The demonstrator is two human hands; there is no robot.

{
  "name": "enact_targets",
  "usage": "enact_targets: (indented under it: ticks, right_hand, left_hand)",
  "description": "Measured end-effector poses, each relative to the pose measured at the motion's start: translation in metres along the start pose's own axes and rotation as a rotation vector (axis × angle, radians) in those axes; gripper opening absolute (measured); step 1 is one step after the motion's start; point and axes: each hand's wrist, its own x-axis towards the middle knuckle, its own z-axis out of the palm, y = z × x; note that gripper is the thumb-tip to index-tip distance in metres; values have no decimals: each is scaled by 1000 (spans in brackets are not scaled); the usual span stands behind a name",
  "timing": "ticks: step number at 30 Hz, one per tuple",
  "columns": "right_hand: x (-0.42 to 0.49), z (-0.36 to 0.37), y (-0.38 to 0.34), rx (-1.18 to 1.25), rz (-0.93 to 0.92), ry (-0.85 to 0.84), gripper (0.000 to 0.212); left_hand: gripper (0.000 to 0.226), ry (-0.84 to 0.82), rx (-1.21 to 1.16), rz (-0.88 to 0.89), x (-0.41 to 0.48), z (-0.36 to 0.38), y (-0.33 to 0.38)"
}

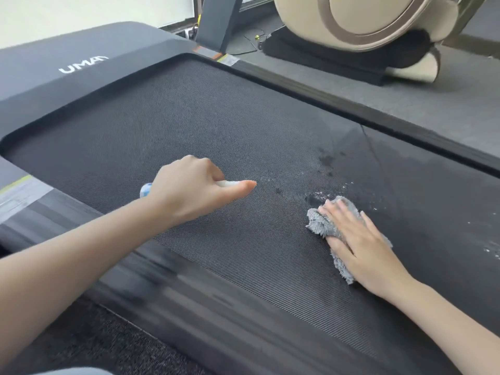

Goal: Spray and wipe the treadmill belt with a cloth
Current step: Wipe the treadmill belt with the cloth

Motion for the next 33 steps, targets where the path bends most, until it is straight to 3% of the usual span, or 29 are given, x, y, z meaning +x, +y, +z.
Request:
enact_targets:
  ticks: [5,11,18,24,30,33]
  right_hand:
    - [0,1,1,22,1,0,53]
    - [-1,0,3,9,10,-4,59]
    - [0,0,3,39,0,6,53]
    - [2,1,7,44,-20,13,54]
    - [1,4,7,39,-35,63,54]
    - [2,5,7,32,-35,76,54]
  left_hand:
    - [70,140,15,-31,13,10,16]
    - [71,58,-9,4,45,19,20]
    - [67,236,-55,66,80,40,33]
    - [71,164,-40,90,127,52,46]
    - [63,316,-79,86,176,70,68]
    - [61,280,-63,86,203,80,74]
